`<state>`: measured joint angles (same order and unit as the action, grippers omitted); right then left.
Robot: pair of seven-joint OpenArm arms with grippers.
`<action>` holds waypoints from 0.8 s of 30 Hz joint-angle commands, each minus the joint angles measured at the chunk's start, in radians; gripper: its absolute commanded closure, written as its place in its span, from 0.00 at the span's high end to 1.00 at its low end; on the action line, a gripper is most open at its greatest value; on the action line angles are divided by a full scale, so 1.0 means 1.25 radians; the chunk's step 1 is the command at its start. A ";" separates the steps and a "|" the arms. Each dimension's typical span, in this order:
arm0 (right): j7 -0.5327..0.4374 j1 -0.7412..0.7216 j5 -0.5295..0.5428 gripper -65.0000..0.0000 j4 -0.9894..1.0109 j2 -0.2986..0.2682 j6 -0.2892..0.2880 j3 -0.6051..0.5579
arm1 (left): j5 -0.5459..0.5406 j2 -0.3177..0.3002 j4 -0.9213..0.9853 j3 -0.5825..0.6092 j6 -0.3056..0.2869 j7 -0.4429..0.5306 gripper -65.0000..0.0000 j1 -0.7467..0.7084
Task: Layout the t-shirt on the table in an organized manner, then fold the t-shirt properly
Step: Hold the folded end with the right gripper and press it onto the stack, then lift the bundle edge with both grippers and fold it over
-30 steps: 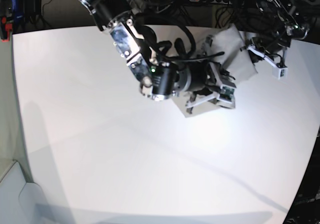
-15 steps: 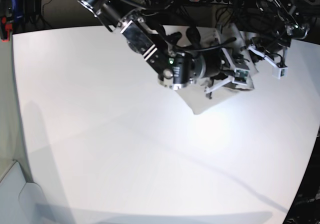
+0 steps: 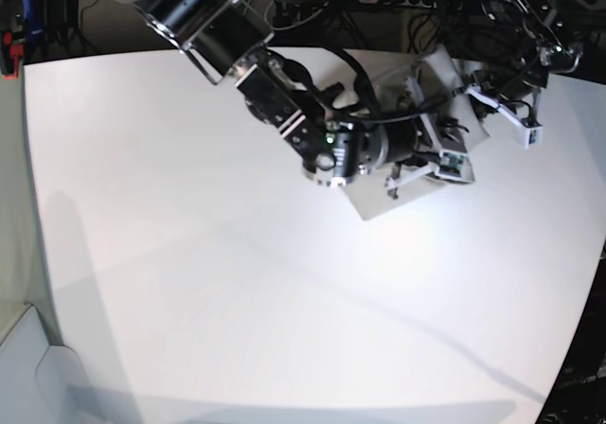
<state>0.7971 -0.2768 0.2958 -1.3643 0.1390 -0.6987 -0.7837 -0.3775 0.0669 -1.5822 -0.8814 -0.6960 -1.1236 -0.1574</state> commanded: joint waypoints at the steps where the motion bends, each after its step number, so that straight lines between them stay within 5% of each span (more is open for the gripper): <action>1: -0.027 -0.021 0.019 0.00 -0.009 0.014 0.000 0.000 | 0.014 -0.001 -0.005 0.001 -0.002 -0.016 0.00 -0.002; 11: -0.031 -0.041 0.019 0.02 0.013 0.014 0.000 0.000 | 0.014 -0.001 -0.004 0.001 -0.002 -0.016 0.00 0.000; 24: -0.027 -0.041 0.110 0.49 0.002 0.014 0.000 -0.002 | 0.014 -0.005 -0.002 0.001 -0.002 -0.016 0.00 0.000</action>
<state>0.7891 -0.3046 0.4049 -1.3384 0.1390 -0.6991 -0.7868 -0.3782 0.0662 -1.5795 -0.8814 -0.6964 -1.1252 -0.1551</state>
